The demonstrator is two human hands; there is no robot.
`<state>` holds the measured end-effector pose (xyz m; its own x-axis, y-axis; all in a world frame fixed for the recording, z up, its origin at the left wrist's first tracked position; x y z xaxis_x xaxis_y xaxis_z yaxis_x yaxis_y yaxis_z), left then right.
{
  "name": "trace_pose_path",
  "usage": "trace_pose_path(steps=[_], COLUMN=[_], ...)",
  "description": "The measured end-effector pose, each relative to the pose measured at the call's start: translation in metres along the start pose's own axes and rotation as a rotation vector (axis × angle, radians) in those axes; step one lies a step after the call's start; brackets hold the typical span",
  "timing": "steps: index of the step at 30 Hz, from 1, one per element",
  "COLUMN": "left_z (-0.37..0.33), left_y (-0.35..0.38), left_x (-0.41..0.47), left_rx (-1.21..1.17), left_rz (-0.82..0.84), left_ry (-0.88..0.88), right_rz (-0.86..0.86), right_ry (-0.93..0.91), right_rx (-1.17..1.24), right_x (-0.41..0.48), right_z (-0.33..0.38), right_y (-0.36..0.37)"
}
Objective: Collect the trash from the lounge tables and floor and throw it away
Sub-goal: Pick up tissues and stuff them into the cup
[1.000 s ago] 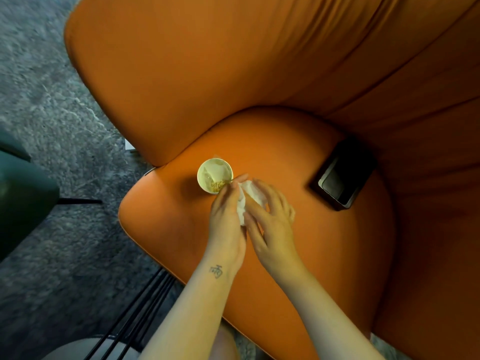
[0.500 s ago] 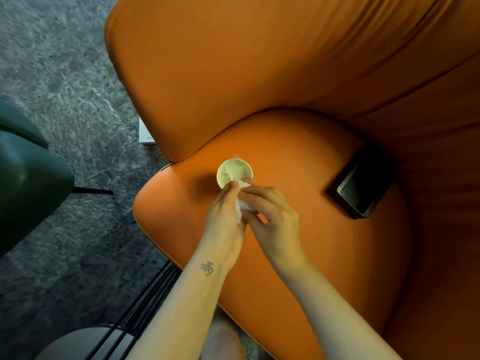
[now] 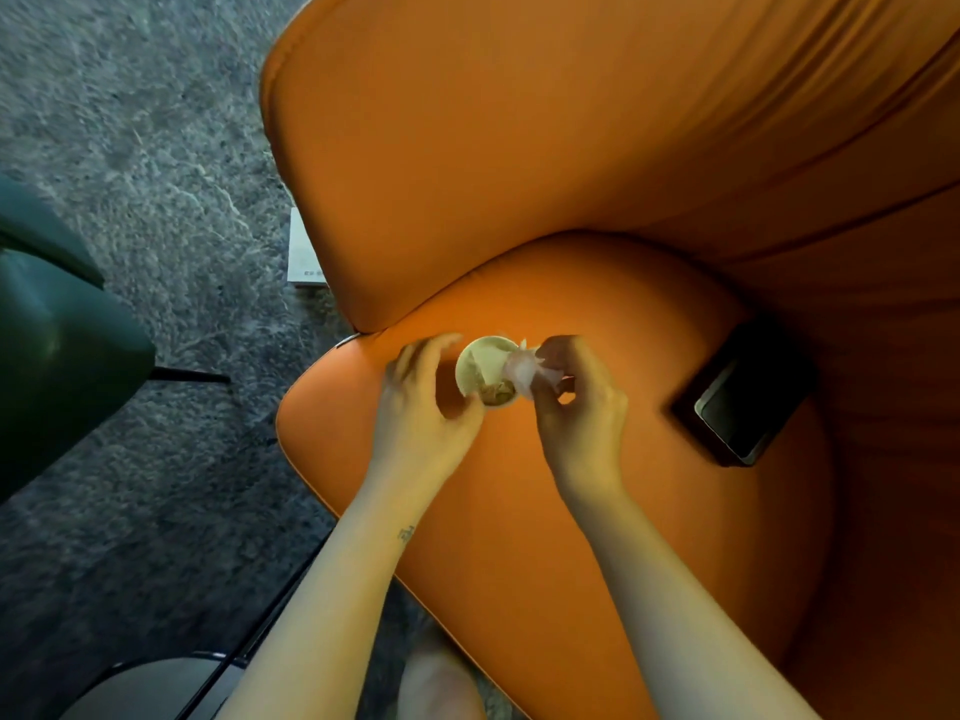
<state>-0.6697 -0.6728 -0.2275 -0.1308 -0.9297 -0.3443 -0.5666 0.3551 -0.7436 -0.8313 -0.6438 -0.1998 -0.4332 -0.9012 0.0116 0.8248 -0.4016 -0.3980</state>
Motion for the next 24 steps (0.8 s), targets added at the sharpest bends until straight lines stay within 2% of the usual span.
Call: trace_pose_path(steps=[3, 7, 9, 13, 18, 24], left_z=[0.009, 0.010, 0.010, 0.008, 0.007, 0.007], left_y=[0.020, 0.037, 0.041, 0.043, 0.048, 0.050], left_x=[0.004, 0.011, 0.016, 0.021, 0.023, 0.028], left_rx=[0.189, 0.190, 0.184, 0.138, 0.107, 0.113], left_rz=[0.118, 0.116, 0.102, 0.075, 0.080, 0.049], left_ry=[0.021, 0.043, 0.055, 0.062, 0.057, 0.051], right_rz=[0.109, 0.332, 0.419, 0.481, 0.842, 0.911], right_ry=[-0.034, -0.029, -0.117, -0.275, -0.130, -0.183], right_rx=[-0.026, -0.171, -0.306, -0.616, -0.762, -0.843], right_x=[0.002, 0.001, -0.003, -0.008, -0.022, -0.015], right_z=[-0.006, -0.021, -0.015, -0.008, -0.048, -0.051], right_y=[0.022, 0.049, 0.057, 0.059, 0.079, 0.094])
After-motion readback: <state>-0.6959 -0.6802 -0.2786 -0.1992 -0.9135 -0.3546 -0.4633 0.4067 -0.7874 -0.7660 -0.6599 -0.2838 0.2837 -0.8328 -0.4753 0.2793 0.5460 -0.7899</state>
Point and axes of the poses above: each hand's wrist, its own x-axis towards the middle knuckle, its own y-axis out of the palm, z = x × y, the point moved 9 cm from there along x, towards the middle knuckle, and after that the axes turned 14 degrees about x, right-handed, at the moved point
